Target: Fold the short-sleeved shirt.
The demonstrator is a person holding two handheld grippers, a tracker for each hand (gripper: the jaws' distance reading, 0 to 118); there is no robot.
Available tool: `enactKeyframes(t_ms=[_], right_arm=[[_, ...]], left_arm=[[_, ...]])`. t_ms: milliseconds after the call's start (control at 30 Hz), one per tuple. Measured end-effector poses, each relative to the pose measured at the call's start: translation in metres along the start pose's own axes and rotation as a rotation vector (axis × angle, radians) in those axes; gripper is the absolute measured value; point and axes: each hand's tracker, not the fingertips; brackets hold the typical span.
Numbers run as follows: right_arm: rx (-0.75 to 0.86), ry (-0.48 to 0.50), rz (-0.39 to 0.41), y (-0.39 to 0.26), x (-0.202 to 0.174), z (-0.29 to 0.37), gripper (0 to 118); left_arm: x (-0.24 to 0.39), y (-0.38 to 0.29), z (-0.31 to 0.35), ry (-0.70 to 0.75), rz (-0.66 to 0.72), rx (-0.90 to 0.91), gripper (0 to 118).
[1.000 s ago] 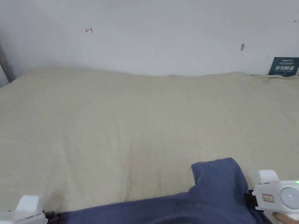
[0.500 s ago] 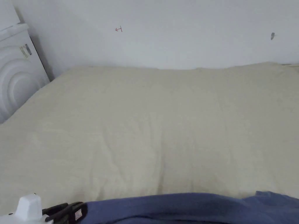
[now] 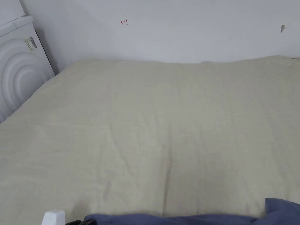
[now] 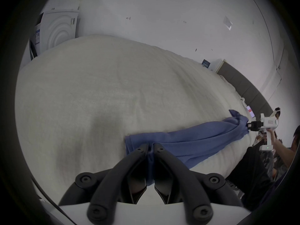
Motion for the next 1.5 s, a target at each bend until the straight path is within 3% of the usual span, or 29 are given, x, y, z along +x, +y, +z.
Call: enactKeyframes(t_ms=[67, 100, 167, 200, 233, 300, 467, 600, 667, 700, 733, 833, 900, 1133, 1267, 1333, 1400, 1467, 1500], right_arm=[[0.006, 0.000, 0.072, 0.000, -0.003, 0.003, 4], [0.028, -0.014, 0.110, 0.000, -0.002, 0.009, 11], [0.124, -0.102, 0.191, -0.002, -0.008, 0.035, 55], [0.172, -0.155, 0.235, -0.003, -0.011, 0.048, 71], [0.231, -0.191, 0.285, -0.004, -0.011, 0.064, 75], [0.330, -0.194, 0.315, -0.002, -0.021, 0.094, 75], [0.497, -0.024, 0.261, 0.001, -0.077, 0.143, 75], [0.561, -0.044, 0.338, -0.012, -0.129, 0.147, 75], [0.570, -0.044, 0.393, -0.023, -0.147, 0.138, 75], [0.560, -0.038, 0.401, -0.028, -0.153, 0.133, 71], [0.550, -0.031, 0.414, -0.033, -0.158, 0.128, 58], [0.504, -0.012, 0.438, -0.049, -0.156, 0.111, 4], [0.503, -0.032, 0.453, -0.060, -0.159, 0.108, 3], [0.452, -0.040, 0.455, -0.069, -0.146, 0.103, 1], [0.441, -0.004, 0.417, -0.067, -0.140, 0.107, 2], [0.424, 0.016, 0.403, -0.067, -0.137, 0.107, 2], [0.410, 0.045, 0.354, -0.069, -0.131, 0.104, 2], [0.388, 0.068, 0.312, -0.071, -0.126, 0.102, 2], [0.385, 0.066, 0.306, -0.072, -0.124, 0.101, 2]], left_arm=[[0.000, 0.000, 0.002, 0.004, 0.009, 0.005, 13], [-0.001, 0.001, 0.008, 0.001, 0.025, 0.013, 23], [-0.002, 0.002, 0.034, 0.088, 0.018, 0.061, 70], [-0.003, 0.000, 0.049, 0.115, -0.024, 0.097, 89], [-0.006, 0.002, 0.065, 0.108, -0.053, 0.117, 101], [-0.001, 0.013, 0.096, 0.092, -0.011, 0.188, 100], [0.070, 0.040, 0.142, 0.130, -0.062, 0.405, 100], [0.130, 0.044, 0.145, 0.167, -0.133, 0.474, 96], [0.153, 0.041, 0.140, 0.153, -0.167, 0.469, 75], [0.163, 0.035, 0.137, 0.176, -0.190, 0.513, 57], [0.168, 0.030, 0.132, 0.175, -0.214, 0.534, 34], [0.180, 0.021, 0.124, 0.151, -0.227, 0.490, 14], [0.179, 0.013, 0.121, 0.111, -0.202, 0.471, 1], [0.144, -0.005, 0.111, 0.141, -0.075, 0.358, 0], [0.105, -0.004, 0.111, 0.138, 0.095, 0.350, 0], [0.075, -0.005, 0.103, 0.149, 0.258, 0.351, 0], [0.038, -0.008, 0.086, 0.029, 0.506, 0.329, 18], [0.008, -0.016, 0.069, -0.018, 0.604, 0.336, 73], [-0.003, -0.016, 0.060, 0.000, 0.579, 0.313, 92]])
